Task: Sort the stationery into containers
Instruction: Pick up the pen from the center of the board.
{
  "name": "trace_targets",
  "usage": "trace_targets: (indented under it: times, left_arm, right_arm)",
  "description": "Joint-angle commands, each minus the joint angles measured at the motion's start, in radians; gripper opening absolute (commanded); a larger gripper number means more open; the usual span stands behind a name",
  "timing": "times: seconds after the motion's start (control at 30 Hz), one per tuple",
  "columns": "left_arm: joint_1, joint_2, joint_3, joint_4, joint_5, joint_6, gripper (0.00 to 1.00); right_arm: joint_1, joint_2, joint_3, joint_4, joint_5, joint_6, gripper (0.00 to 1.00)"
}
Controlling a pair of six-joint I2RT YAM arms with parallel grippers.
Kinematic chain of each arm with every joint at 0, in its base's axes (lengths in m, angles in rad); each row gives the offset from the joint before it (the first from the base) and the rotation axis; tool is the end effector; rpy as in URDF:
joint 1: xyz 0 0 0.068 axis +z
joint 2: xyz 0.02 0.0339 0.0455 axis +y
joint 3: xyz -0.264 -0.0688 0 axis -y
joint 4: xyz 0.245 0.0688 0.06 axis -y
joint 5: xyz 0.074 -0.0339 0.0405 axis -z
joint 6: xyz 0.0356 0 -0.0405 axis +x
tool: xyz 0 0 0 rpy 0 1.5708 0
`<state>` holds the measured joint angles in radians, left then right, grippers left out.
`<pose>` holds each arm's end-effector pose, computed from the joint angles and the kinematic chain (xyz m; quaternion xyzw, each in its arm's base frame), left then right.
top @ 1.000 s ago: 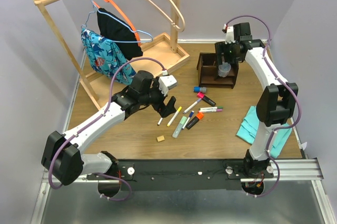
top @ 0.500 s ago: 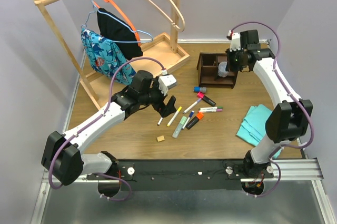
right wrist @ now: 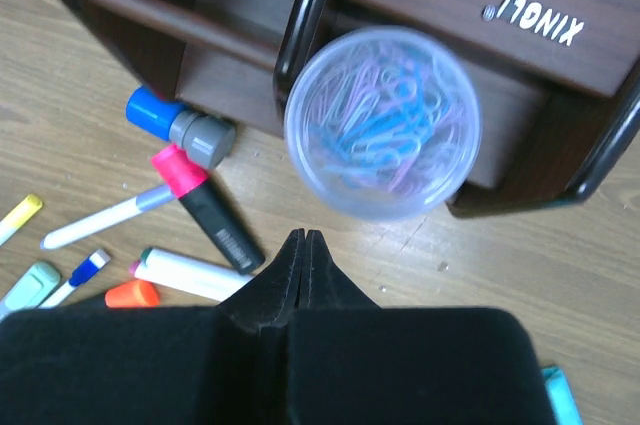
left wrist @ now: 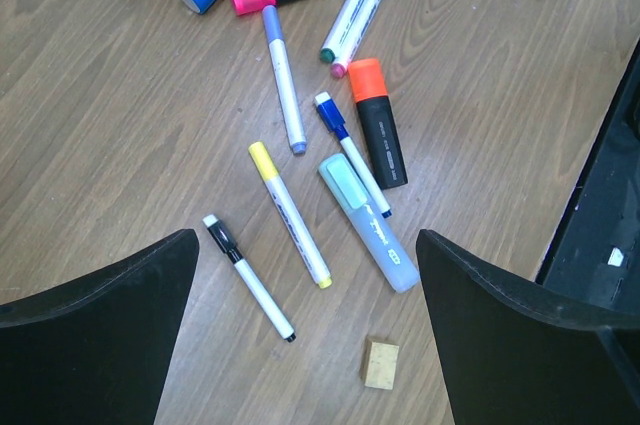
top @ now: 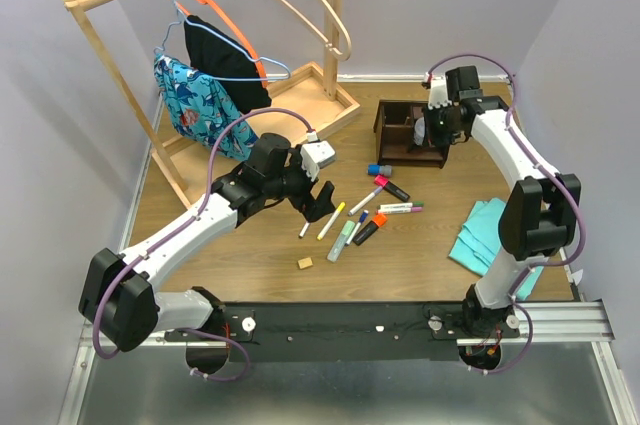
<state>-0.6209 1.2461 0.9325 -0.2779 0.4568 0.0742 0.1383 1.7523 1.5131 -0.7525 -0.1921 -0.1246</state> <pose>0.2148 -0.1729 0.2861 0.3929 0.7719 -0.3161 0.3871 0.3750 0.0591 0.2822 -0.1522 0.9421 0.0939 0.2836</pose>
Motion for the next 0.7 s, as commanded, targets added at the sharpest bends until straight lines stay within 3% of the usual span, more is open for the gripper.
trace_targets:
  times: [0.0,0.67]
  left_arm:
    - [0.012,0.016,0.0,0.017,0.019,-0.011,0.99]
    - [0.013,0.015,-0.003,0.022,0.025,-0.021,0.99]
  right_arm:
    - [0.006,0.038,0.068,0.031,0.033,-0.007,0.01]
    - [0.006,0.052,0.085,0.062,0.005,0.006,0.01]
